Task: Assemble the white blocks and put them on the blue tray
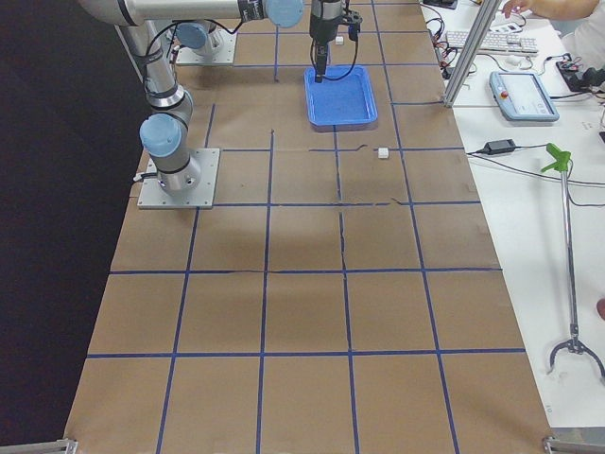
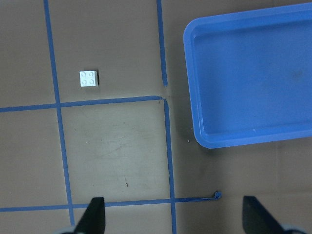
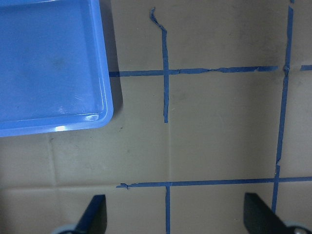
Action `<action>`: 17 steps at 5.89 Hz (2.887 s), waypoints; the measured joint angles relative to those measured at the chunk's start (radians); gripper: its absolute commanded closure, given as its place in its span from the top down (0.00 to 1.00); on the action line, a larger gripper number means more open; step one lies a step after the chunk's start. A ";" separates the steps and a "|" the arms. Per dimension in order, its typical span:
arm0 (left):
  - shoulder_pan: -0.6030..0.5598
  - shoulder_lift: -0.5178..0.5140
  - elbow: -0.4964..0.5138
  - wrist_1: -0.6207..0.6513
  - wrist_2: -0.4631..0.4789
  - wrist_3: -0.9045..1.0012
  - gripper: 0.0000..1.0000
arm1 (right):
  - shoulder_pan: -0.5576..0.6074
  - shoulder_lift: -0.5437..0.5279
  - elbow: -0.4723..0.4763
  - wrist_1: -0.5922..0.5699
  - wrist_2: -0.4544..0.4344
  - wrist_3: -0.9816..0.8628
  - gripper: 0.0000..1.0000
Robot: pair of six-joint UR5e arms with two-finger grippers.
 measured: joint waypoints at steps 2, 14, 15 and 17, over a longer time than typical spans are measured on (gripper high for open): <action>0.011 0.006 -0.015 -0.001 0.006 0.006 1.00 | -0.002 0.004 0.002 -0.044 -0.002 -0.179 1.00; 0.256 -0.510 -0.186 0.582 0.019 0.270 1.00 | -0.242 0.447 -0.262 -0.208 0.338 -1.924 0.99; 0.256 -0.549 -0.187 0.609 0.016 0.267 0.80 | -0.284 0.506 -0.245 -0.207 0.459 -1.928 0.99; 0.257 -0.569 -0.195 0.625 0.015 0.273 0.12 | -0.336 0.602 -0.170 -0.223 0.654 -2.006 0.99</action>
